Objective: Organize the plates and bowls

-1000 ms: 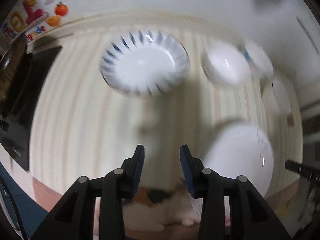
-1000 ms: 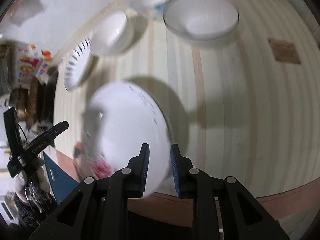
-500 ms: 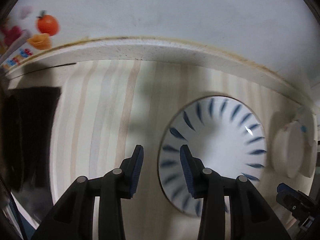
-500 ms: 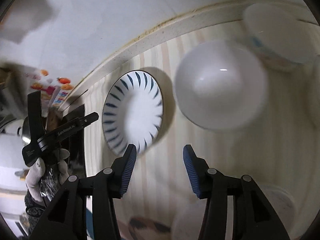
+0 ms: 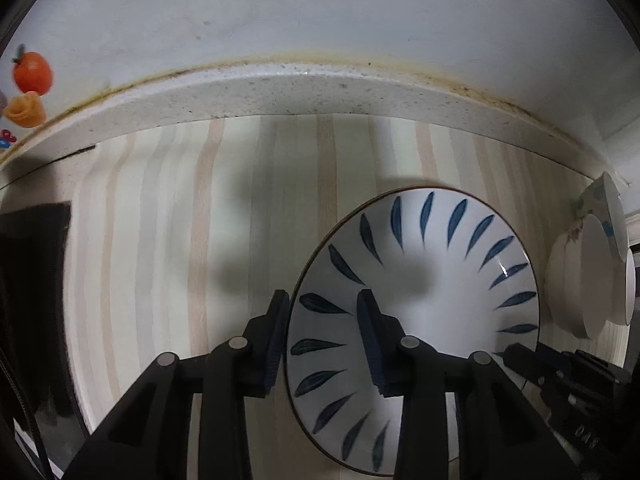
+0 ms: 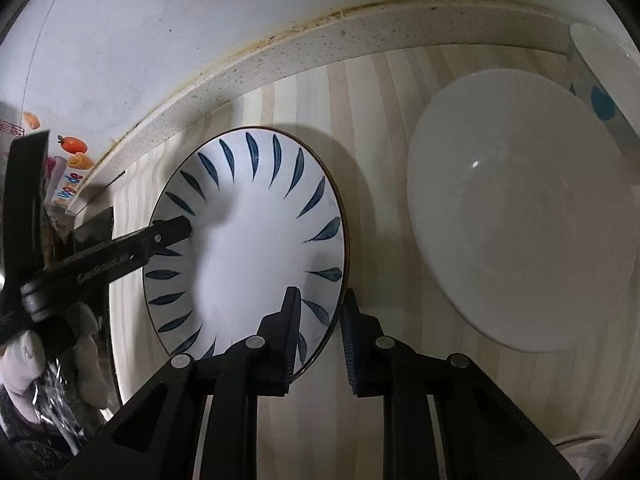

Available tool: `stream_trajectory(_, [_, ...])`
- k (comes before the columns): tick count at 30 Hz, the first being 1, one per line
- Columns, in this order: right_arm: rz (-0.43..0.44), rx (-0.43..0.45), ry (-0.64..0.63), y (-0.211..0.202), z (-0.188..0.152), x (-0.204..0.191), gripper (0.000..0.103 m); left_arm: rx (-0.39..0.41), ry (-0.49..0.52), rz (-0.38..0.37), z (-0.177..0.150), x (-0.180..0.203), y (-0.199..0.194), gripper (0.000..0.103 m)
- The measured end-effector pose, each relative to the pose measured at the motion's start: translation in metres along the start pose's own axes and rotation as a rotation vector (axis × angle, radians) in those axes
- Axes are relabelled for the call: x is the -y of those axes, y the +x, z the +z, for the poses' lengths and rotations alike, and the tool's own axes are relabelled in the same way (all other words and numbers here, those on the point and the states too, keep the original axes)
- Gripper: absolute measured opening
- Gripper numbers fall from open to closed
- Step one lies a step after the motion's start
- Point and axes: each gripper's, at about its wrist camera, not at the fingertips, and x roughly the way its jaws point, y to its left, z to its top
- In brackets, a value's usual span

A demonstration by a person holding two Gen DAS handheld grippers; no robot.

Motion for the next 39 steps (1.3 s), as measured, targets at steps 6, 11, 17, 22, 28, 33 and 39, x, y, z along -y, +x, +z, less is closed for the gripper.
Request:
stream_trajectory(6, [0.011, 0.034, -0.041, -0.027, -0.009, 0.001, 0.02, 0.066, -0.034, 0.0, -0.028, 0.012, -0.042, 0.031])
stream_trajectory(11, [0.033, 0.071, -0.096, -0.071, -0.025, 0.009, 0.02, 0.131, -0.073, -0.019, -0.054, 0.031, -0.091, 0.031])
stream_trajectory(17, [0.051, 0.102, -0.155, -0.138, -0.055, 0.035, 0.02, 0.184, -0.086, -0.043, -0.085, 0.082, -0.137, 0.031])
stream_trajectory(22, [0.045, 0.092, -0.202, -0.189, -0.091, 0.07, 0.02, 0.174, -0.091, -0.061, -0.115, 0.122, -0.146, 0.031])
stream_trajectory(28, [0.026, 0.06, -0.218, -0.22, -0.132, 0.119, 0.02, 0.121, -0.091, -0.081, -0.154, 0.162, -0.128, 0.031])
stream_trajectory(33, [0.015, 0.025, -0.183, -0.209, -0.152, 0.157, 0.02, 0.089, -0.064, -0.071, -0.175, 0.188, -0.107, 0.031])
stream_trajectory(39, [-0.004, -0.001, -0.164, -0.19, -0.164, 0.186, 0.02, 0.06, -0.052, -0.051, -0.19, 0.208, -0.085, 0.031])
